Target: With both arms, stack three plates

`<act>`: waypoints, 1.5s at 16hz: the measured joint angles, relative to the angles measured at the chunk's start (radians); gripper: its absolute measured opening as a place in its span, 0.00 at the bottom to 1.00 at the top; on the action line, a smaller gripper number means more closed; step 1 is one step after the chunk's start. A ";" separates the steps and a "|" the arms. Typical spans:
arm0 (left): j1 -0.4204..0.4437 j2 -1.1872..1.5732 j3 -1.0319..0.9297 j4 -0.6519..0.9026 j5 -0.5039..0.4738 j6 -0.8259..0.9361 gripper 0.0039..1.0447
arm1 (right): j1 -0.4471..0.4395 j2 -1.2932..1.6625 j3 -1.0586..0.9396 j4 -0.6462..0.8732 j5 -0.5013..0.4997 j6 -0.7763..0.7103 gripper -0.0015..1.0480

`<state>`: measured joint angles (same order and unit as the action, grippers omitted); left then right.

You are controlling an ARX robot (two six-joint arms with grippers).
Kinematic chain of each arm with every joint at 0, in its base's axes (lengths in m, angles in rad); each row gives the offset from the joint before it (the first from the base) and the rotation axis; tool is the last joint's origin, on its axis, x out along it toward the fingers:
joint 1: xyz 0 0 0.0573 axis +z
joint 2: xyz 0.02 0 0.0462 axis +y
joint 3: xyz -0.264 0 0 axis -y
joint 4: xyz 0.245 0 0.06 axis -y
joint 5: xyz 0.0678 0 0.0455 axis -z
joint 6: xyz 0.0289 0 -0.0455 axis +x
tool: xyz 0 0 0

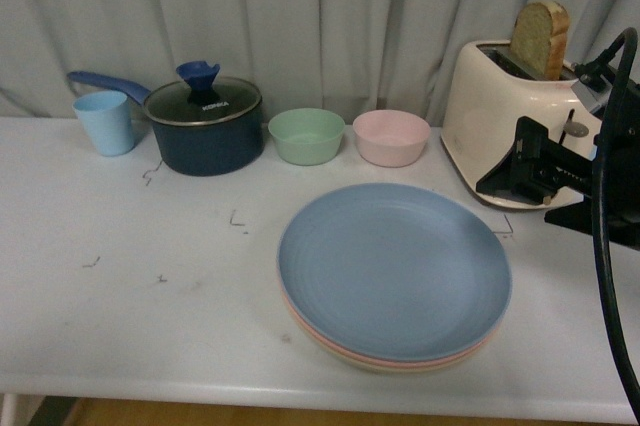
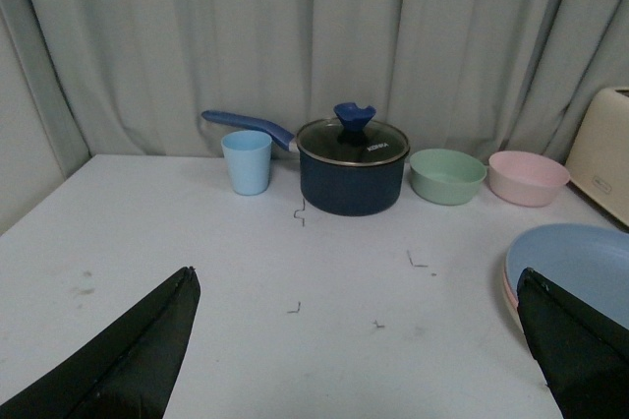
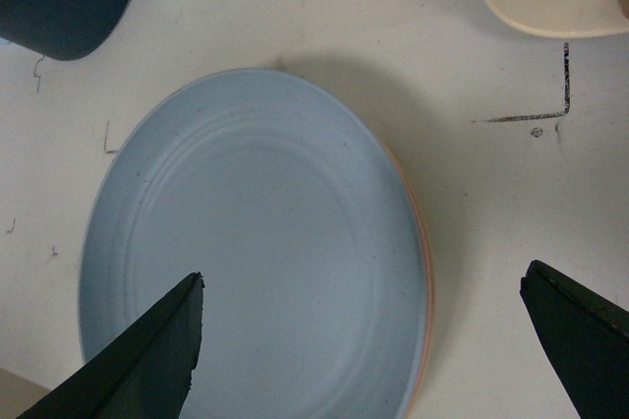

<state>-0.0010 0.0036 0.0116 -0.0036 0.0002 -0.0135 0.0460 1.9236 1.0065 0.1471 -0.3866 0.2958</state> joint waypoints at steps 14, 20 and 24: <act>0.001 0.000 0.000 0.000 -0.001 0.000 0.94 | -0.046 -0.628 -0.837 0.949 0.390 -0.289 0.02; 0.001 0.000 0.000 0.000 0.000 0.000 0.94 | -0.046 -0.970 -0.953 0.743 0.390 -0.289 0.02; 0.001 0.000 0.000 0.000 0.000 0.000 0.94 | -0.046 -1.183 -0.988 0.564 0.390 -0.290 0.02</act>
<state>-0.0002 0.0040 0.0116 -0.0036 -0.0002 -0.0135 -0.0002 0.7403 0.0185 0.7113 0.0032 0.0063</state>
